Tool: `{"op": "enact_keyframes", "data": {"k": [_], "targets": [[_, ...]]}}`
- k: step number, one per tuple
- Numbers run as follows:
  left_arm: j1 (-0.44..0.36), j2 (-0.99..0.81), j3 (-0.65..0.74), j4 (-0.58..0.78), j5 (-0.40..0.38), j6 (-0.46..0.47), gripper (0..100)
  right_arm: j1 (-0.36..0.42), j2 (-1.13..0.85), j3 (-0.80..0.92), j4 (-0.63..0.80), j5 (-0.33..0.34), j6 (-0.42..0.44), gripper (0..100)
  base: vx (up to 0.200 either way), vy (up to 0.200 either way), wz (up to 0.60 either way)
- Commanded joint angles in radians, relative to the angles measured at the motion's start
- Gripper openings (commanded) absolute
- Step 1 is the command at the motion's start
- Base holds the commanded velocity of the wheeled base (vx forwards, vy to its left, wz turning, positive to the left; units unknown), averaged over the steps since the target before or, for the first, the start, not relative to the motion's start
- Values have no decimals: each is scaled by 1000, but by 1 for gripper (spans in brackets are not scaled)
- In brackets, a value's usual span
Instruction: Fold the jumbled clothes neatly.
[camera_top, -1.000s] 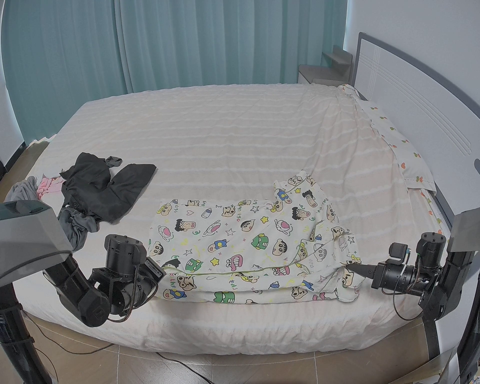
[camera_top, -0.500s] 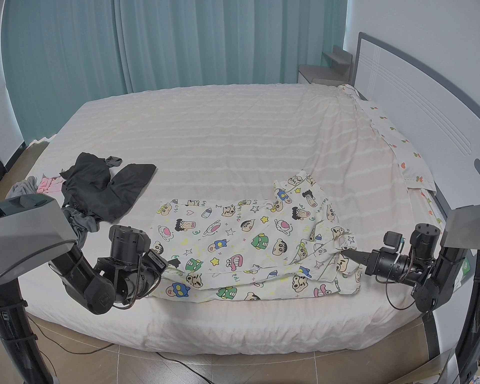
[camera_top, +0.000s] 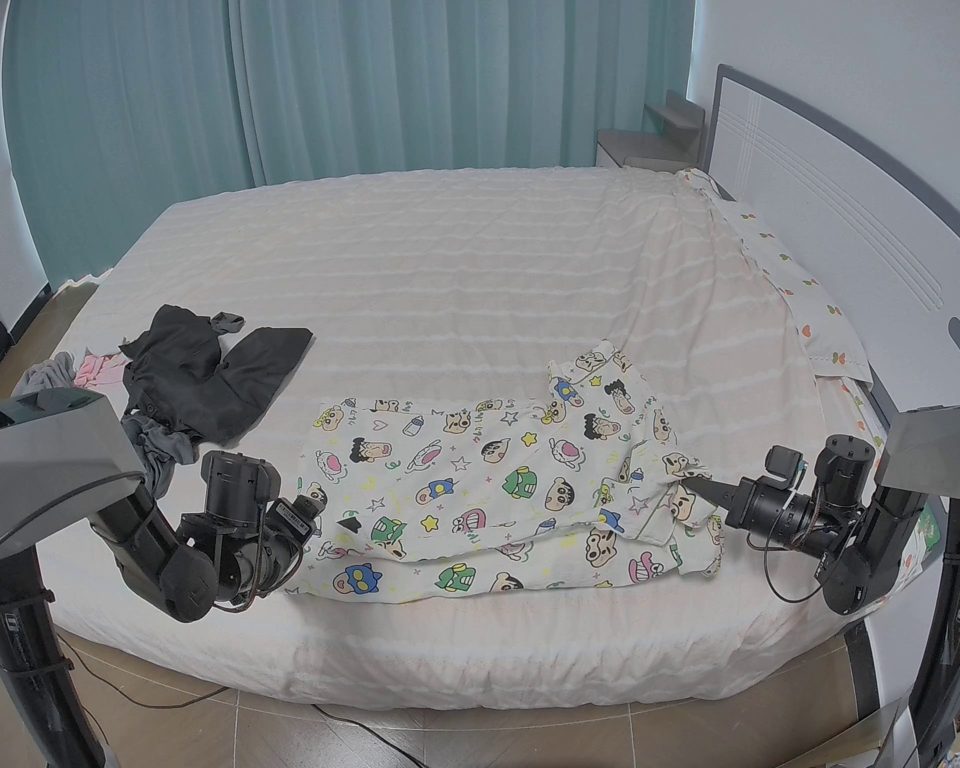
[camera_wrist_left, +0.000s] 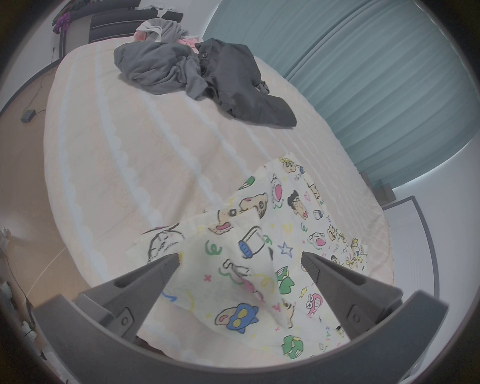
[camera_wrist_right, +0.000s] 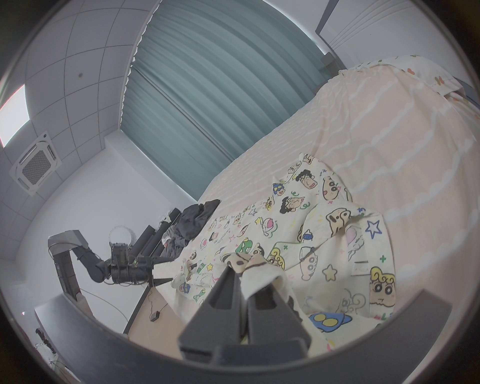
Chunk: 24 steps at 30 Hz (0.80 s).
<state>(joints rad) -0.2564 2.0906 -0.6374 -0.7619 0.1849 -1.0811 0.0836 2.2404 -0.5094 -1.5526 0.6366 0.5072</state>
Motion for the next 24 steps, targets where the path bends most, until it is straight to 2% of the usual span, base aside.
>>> {"op": "enact_keyframes", "data": {"k": [1,6,8,11,12,19,24], "targets": [[0,-6,27,-2,-1,-2,100,1,7,-29,-14,-26,17,0,0,0,0],[0,-3,50,-7,-19,-11,100,2,21,-43,-14,-35,27,0,0,0,0],[5,-9,65,-7,-70,-51,100,1,47,-57,-14,-37,28,0,0,0,0],[11,-14,68,-7,-84,-66,100,-1,62,-64,-14,-38,28,0,0,0,0],[12,-14,74,-8,-84,-66,100,-1,67,-66,-14,-38,28,100,0,0,0],[19,-15,125,-68,-82,-66,100,-22,77,-77,-14,-43,37,100,0,0,0],[19,-18,180,-134,-84,-63,100,-79,59,-46,-14,-84,37,100,0,0,0]]}}
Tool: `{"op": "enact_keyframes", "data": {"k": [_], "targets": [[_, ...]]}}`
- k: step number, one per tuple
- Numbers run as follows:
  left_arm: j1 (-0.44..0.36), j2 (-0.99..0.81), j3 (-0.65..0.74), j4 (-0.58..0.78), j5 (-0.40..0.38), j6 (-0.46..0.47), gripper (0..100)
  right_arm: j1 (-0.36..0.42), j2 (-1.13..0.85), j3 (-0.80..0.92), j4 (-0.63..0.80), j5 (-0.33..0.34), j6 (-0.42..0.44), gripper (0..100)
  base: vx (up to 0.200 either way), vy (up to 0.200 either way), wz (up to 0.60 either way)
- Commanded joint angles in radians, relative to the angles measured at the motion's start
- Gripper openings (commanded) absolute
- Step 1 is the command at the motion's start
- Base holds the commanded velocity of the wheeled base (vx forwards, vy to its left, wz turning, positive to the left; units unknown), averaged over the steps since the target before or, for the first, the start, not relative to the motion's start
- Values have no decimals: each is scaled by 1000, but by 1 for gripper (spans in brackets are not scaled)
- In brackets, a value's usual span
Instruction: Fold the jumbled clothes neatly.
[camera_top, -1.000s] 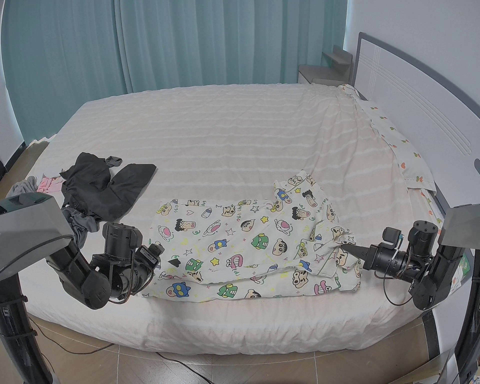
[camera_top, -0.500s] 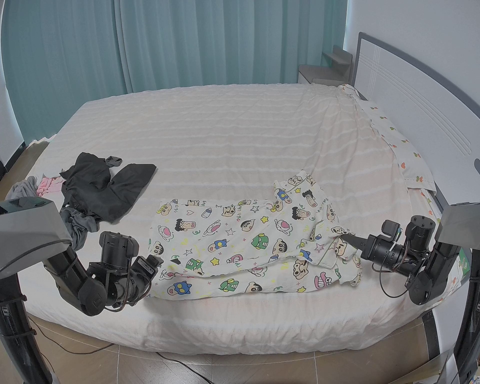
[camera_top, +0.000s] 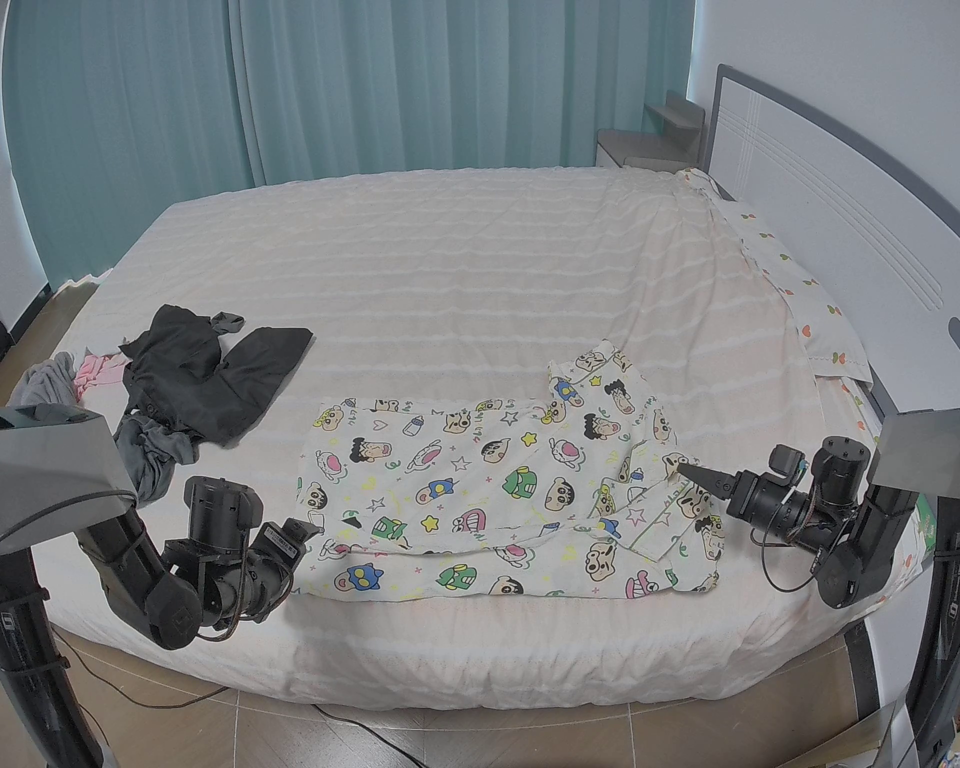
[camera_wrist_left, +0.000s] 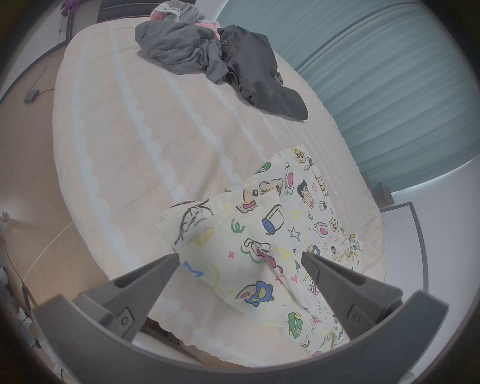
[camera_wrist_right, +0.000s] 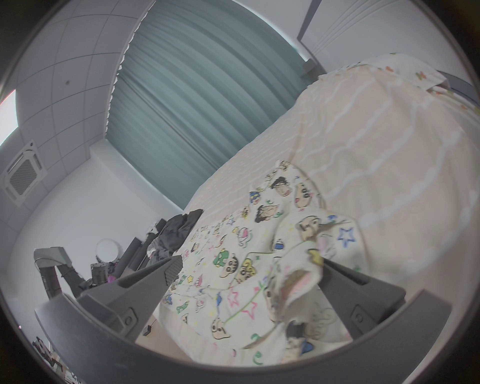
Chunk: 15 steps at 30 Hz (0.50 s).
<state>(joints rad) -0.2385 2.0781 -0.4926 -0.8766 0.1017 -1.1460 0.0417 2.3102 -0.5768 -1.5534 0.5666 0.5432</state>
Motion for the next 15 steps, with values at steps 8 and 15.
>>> {"op": "enact_keyframes", "data": {"k": [8,15], "targets": [[-4,-69,77,-16,-137,-5,100,-129,-97,140,-13,-54,35,100,0,0,0],[2,-153,181,-25,-313,-6,100,-26,-241,314,-13,-123,179,100,0,0,0]]}}
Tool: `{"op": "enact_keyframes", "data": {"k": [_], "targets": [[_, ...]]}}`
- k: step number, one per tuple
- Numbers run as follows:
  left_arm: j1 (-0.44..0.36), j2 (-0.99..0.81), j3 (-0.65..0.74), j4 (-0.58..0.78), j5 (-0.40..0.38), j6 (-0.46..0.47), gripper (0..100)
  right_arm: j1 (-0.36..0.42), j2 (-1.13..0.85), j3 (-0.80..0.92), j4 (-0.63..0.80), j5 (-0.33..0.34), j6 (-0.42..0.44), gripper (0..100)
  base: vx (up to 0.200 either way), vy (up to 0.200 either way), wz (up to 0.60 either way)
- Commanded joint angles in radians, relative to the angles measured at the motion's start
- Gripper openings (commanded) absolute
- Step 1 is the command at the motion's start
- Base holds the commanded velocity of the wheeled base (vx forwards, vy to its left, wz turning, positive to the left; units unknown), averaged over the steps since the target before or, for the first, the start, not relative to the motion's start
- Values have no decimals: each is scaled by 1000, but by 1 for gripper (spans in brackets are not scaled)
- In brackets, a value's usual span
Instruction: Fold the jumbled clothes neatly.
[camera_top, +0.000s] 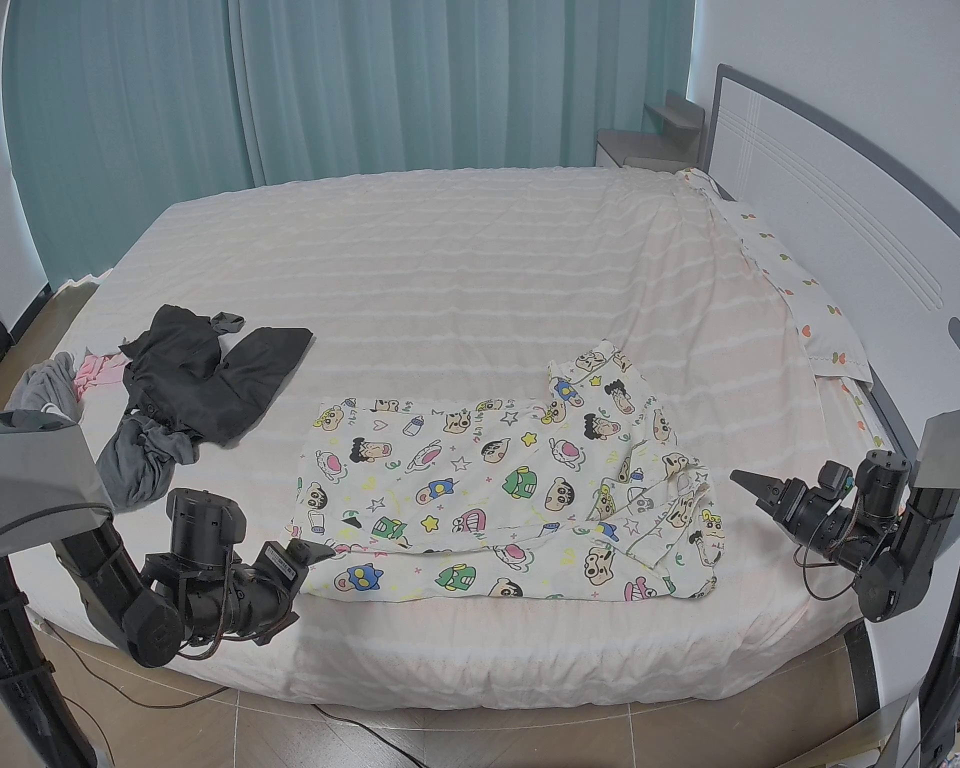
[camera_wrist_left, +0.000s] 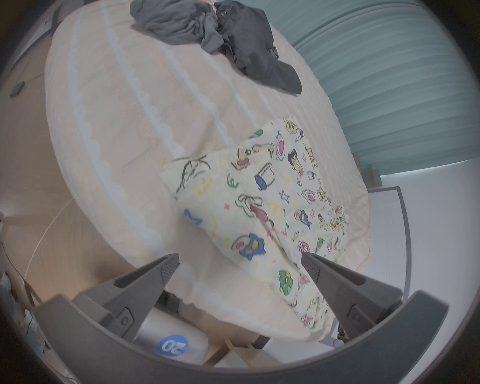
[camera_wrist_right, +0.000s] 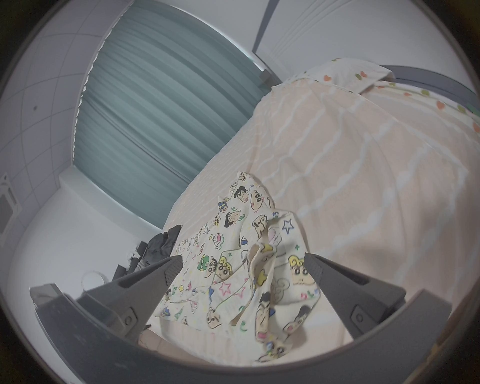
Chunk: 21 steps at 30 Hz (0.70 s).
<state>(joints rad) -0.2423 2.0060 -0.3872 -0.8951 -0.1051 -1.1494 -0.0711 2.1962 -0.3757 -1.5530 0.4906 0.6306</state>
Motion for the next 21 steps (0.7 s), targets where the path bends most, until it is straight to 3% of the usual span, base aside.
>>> {"op": "enact_keyframes", "data": {"k": [1,2,4,6,7,9,12,21], "targets": [[11,-92,85,-7,-128,-4,100,117,-138,124,-13,-86,127,100,0,0,0],[12,-95,88,-7,-134,-4,100,129,-139,126,-13,-99,141,100,0,0,0],[21,-128,103,-7,-180,-29,100,246,-139,127,-12,-245,241,100,0,0,0],[21,-135,107,-7,-191,-33,100,270,-135,127,-10,-270,254,100,0,0,0],[29,-147,125,-7,-243,-36,100,358,-110,124,4,-340,281,100,0,0,0],[34,-154,140,-8,-294,-36,100,430,-92,115,21,-386,287,100,0,0,0],[37,-162,153,-10,-324,-36,100,470,-67,90,48,-417,288,100,0,0,0],[37,-133,182,-73,-324,-30,100,448,76,31,76,-420,288,100,0,0,0]]}}
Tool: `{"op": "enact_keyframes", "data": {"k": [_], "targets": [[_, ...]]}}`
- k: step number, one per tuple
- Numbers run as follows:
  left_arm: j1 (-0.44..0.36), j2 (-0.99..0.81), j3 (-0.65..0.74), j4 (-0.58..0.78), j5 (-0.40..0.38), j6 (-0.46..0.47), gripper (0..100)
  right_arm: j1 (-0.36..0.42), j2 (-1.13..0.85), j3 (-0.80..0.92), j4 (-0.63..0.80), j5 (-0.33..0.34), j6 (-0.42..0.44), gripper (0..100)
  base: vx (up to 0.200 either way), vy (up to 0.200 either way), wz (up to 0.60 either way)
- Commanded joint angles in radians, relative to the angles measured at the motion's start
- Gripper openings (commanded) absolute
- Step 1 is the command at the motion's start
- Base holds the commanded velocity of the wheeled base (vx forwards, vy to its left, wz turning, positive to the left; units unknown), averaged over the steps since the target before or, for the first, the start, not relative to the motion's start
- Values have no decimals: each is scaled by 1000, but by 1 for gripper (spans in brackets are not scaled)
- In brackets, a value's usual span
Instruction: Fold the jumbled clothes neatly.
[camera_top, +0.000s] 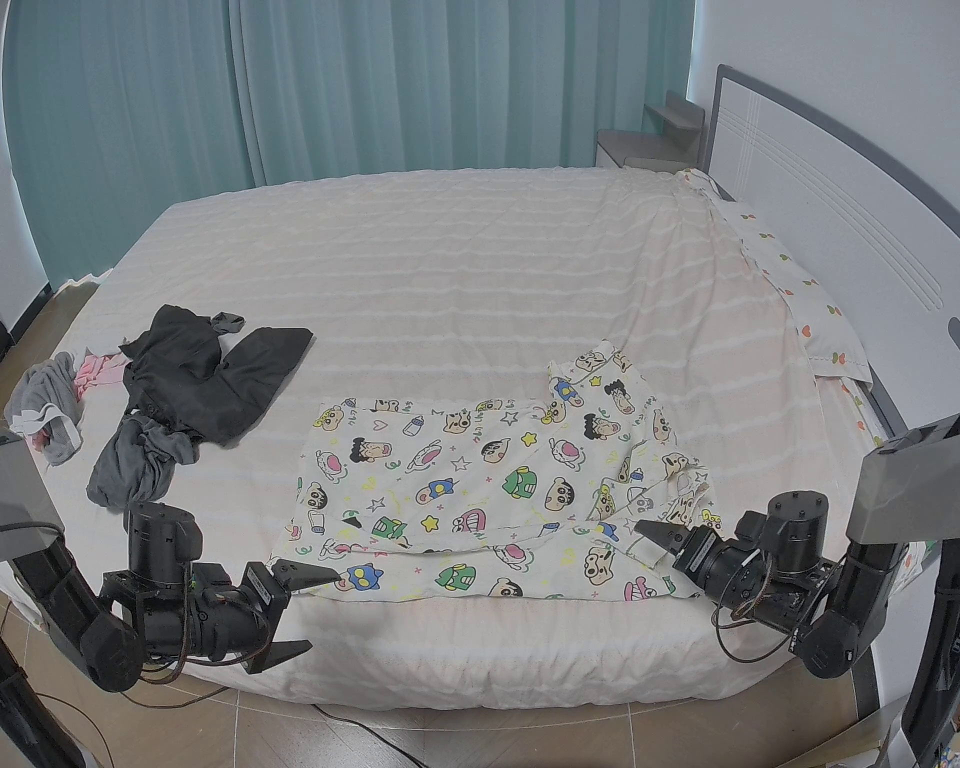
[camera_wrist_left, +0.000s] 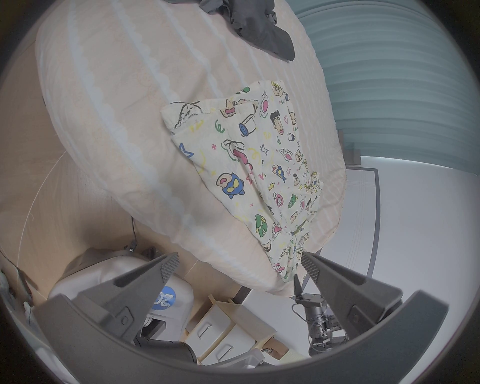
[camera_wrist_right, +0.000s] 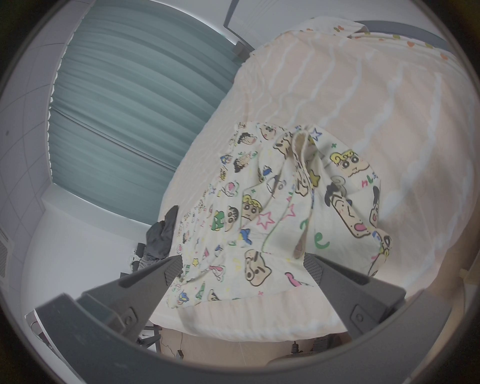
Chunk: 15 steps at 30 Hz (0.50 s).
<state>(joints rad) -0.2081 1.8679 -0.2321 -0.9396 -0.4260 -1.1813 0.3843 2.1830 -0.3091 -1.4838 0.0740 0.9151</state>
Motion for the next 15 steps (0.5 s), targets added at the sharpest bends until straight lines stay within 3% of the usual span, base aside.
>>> {"op": "enact_keyframes", "data": {"k": [1,15], "targets": [[3,5,31,-38,-4,3,100,-10,103,-44,8,-3,4,100,0,0,0],[3,11,31,-44,1,5,100,-140,181,-145,43,-5,-1,100,0,0,0]]}}
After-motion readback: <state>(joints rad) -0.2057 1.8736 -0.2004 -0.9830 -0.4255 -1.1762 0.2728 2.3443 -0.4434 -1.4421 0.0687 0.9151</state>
